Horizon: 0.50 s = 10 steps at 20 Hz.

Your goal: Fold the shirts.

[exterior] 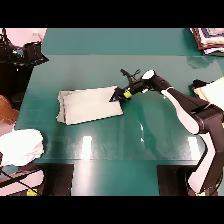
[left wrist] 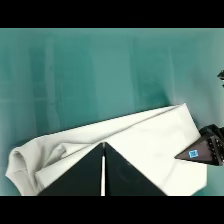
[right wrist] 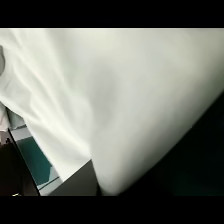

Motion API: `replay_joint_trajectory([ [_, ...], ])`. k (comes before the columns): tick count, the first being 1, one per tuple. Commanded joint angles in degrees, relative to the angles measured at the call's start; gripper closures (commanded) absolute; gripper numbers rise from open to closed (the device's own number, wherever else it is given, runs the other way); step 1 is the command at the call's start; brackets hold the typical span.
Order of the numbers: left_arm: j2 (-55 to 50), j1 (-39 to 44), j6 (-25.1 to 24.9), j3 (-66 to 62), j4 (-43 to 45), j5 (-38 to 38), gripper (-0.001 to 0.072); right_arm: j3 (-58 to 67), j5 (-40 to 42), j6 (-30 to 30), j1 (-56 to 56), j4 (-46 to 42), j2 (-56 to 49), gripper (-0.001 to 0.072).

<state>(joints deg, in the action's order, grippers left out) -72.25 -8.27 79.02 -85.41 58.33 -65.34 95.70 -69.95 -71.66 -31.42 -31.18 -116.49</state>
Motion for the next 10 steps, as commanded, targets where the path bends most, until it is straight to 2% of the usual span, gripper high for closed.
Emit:
replay_joint_trajectory([
  [1, 0.04, -0.04, 0.07, 0.0, 0.0, -1.62, 0.0683, 4.44, 0.96, 1.86, -1.09, 0.98, -1.49, 0.0693],
  [4, 0.04, 2.82, 0.07, 0.0, 0.72, -3.04, 0.0684, 5.64, 0.7, 1.68, 2.99, 0.7, 0.92, 0.0694],
  [10, 0.04, 16.94, 0.04, 0.0, 1.73, -0.13, 0.0683, 5.66, -0.83, -2.27, 23.06, -10.64, 13.86, 0.0694],
])
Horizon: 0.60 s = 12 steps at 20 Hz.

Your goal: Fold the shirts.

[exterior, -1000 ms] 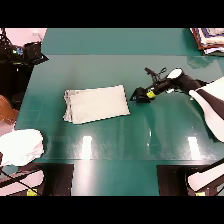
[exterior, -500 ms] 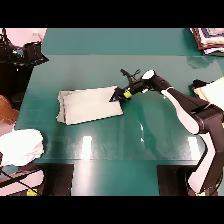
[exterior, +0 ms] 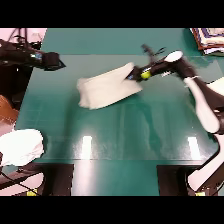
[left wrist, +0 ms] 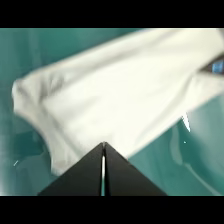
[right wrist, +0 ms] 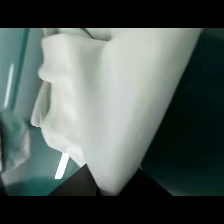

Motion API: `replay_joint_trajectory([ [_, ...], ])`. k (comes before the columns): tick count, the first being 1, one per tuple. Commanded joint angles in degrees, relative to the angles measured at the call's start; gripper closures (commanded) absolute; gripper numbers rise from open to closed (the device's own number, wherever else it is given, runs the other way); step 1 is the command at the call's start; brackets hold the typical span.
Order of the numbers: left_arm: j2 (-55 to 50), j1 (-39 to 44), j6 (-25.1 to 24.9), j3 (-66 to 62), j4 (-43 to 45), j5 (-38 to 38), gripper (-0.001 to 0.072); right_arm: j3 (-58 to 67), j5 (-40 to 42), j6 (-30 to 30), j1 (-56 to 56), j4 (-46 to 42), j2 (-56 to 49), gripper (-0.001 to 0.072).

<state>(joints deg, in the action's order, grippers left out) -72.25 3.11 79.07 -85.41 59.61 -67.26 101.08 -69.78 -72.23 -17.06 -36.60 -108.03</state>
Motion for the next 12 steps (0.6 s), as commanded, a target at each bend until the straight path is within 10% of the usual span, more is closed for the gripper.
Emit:
replay_joint_trajectory([
  [1, 0.04, 7.23, 0.02, 0.0, 0.44, 2.6, 0.0683, 0.28, -1.4, -2.21, 12.57, -6.54, 7.54, 0.0694],
  [12, 0.04, 16.06, 0.57, 0.0, -0.24, 12.76, 0.0683, 0.28, -0.52, -2.78, 47.8, -7.34, 15.54, 0.0694],
])
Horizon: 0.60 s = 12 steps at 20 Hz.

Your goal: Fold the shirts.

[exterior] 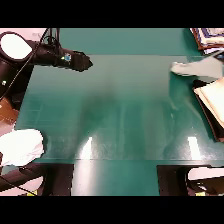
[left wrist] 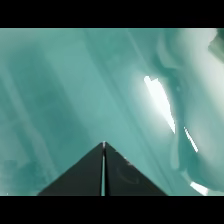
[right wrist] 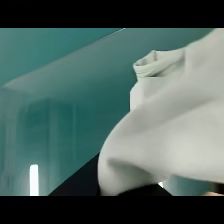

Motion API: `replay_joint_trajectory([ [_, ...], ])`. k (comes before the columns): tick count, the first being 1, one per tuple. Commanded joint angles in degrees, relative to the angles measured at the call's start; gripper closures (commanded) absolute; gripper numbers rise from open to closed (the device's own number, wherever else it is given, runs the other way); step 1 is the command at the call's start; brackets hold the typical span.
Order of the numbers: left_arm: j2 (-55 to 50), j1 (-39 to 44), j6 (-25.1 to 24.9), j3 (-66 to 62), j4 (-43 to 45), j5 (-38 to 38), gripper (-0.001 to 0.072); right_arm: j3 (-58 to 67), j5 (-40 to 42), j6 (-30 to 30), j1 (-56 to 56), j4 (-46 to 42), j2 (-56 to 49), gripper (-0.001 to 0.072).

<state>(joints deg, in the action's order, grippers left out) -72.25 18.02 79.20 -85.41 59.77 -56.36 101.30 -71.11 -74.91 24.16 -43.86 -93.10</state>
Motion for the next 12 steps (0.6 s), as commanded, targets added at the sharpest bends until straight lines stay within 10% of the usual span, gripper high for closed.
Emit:
replay_joint_trajectory([
  [1, 0.04, 1.16, 0.5, 0.0, -0.42, 1.86, 0.0683, 0.07, 1.25, -0.07, 7.67, 0.24, 0.61, 0.0694],
  [12, 0.0, 1.16, 0.48, 0.0, -0.39, 1.66, 0.0683, 17.79, -6.03, 1.92, 10.27, -2.49, 1.88, 0.0694],
])
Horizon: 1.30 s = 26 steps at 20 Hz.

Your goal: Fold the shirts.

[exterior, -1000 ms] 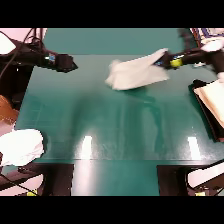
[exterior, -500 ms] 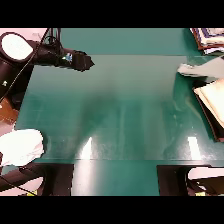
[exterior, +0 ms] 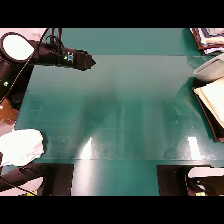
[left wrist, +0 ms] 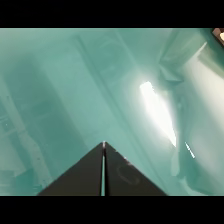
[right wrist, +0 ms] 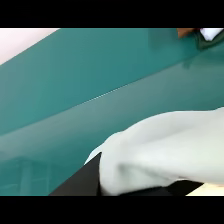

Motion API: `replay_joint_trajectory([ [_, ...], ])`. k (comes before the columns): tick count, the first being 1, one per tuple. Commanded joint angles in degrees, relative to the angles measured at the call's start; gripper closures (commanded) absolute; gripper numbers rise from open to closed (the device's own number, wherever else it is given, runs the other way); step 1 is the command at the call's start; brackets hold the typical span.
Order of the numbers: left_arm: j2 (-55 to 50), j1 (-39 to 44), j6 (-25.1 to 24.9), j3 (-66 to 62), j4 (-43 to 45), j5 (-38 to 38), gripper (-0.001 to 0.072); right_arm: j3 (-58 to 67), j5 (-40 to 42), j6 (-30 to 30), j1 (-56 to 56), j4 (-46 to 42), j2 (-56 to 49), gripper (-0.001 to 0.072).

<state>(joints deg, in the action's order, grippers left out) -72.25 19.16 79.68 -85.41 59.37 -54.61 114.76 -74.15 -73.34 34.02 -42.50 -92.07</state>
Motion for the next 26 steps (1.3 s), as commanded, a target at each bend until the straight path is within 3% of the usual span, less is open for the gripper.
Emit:
replay_joint_trajectory([
  [1, 0.0, 0.02, 0.0, 0.0, -0.02, -0.11, 0.0683, 2.29, -2.75, 0.35, 0.9, -4.7, 2.6, 0.0695],
  [13, 0.0, 0.02, -0.2, 0.0, 0.02, -1.9, 0.0683, -33.62, -6.88, 0.37, 18.25, -17.7, 26.6, 0.069],
  [14, 0.0, 0.02, -0.2, 0.0, 0.02, -1.97, 0.0682, -36.98, -6.93, 0.37, 19.19, -19.26, 28.24, 0.0662],
  [16, 0.0, 0.02, -0.22, 0.0, 0.04, -2.03, 0.0683, -41.99, -6.82, 0.37, 21.05, -21.51, 30.38, 0.0352],
  [18, 0.0, 0.02, -0.22, 0.0, 0.02, -2.25, 0.0683, -45.07, -6.86, 0.35, 22.95, -23.17, 31.52, 0.0229],
  [22, 0.0, 0.02, -0.2, 0.0, 0.02, -2.47, 0.0683, -45.11, -7.26, -0.46, 24.3, -21.62, 31.91, 0.0228],
  [26, 0.0, 0.02, -0.2, 0.0, 0.02, -2.45, 0.0682, -42.16, -5.81, -0.79, 16.26, -7.41, 31.85, 0.0229],
])
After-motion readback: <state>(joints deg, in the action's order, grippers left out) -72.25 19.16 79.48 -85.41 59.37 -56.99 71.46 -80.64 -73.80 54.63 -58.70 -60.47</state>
